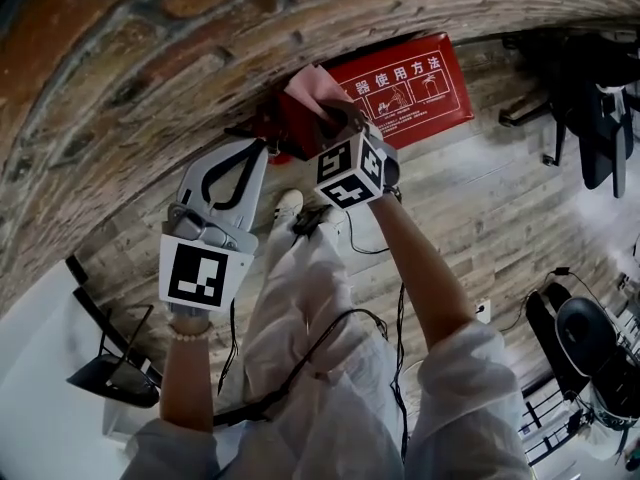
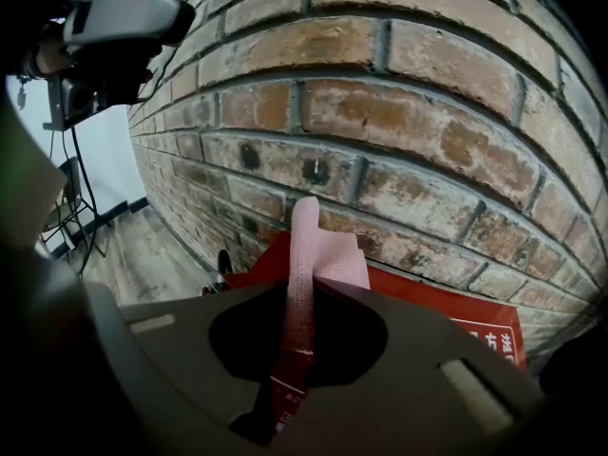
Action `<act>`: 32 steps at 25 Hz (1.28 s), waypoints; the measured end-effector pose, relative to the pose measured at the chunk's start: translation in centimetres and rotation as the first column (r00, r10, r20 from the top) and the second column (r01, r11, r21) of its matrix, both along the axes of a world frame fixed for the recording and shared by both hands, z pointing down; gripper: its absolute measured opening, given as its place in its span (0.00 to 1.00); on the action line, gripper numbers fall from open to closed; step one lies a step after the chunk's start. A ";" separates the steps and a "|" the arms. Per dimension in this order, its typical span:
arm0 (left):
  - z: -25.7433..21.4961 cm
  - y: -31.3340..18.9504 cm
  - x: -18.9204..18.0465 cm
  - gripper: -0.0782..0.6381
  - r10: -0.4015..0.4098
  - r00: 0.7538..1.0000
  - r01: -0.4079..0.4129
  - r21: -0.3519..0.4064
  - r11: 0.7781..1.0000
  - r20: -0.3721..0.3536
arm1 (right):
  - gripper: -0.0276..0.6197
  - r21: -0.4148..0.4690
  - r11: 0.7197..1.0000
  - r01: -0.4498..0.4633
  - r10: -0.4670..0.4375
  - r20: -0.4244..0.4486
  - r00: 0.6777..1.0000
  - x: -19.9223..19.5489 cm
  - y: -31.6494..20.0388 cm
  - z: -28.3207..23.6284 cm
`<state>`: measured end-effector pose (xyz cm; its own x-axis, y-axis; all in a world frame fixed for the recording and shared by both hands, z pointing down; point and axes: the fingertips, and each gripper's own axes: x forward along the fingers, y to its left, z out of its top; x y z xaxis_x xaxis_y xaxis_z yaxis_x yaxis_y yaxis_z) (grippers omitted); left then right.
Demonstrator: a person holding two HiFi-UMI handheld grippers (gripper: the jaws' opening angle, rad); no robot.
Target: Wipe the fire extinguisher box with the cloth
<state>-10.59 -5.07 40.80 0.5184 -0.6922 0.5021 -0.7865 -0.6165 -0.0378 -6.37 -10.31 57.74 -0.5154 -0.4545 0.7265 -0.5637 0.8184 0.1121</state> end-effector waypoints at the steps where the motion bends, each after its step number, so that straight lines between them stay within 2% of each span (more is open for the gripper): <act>1: 0.0 0.1 -0.1 0.11 -0.001 1.000 0.001 0.000 1.000 0.002 | 0.07 -0.003 1.000 0.008 -0.008 0.003 1.000 -0.4 0.4 0.0; 11: 0.3 0.5 -0.7 0.11 -0.020 1.000 0.020 -0.010 1.000 -0.003 | 0.07 -0.023 0.998 0.055 -0.053 0.046 0.997 -3.2 2.5 0.1; 20: 0.1 0.3 0.0 0.11 -0.005 1.000 0.005 -0.008 1.000 -0.005 | 0.07 -0.030 0.999 0.040 -0.037 0.076 0.996 -2.9 2.3 -0.8; 27: -0.3 -0.2 1.4 0.11 0.018 1.000 -0.018 -0.003 1.000 -0.009 | 0.07 0.010 0.999 -0.053 0.050 0.155 0.987 1.0 1.2 -4.5; 32: -0.3 -0.5 2.1 0.11 0.032 0.999 -0.032 -0.004 0.999 -0.013 | 0.07 0.053 0.993 -0.106 0.098 0.134 0.986 5.7 -0.3 -5.9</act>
<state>-8.48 -5.61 40.48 0.5464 -0.6731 0.4984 -0.7669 -0.6412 -0.0253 -0.67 -10.61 51.85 -0.5531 -0.5502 0.6255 -0.6568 0.7499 0.0788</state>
